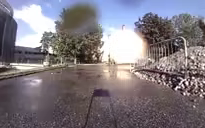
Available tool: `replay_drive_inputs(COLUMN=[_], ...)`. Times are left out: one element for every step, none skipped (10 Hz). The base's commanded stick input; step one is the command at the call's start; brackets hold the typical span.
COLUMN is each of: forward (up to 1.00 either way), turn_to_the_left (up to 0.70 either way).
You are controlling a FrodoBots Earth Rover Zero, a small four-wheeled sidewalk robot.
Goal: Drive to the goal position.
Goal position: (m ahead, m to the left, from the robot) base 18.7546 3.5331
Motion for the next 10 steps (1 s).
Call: replay_drive_inputs(forward=[0.50,0.50,0.50,0.50,0.50,0.50,0.50,0.50,0.50,0.50], turn_to_the_left=[0.00,0.00,0.00,0.00,0.00,0.00,0.00,0.00,0.00,0.00])
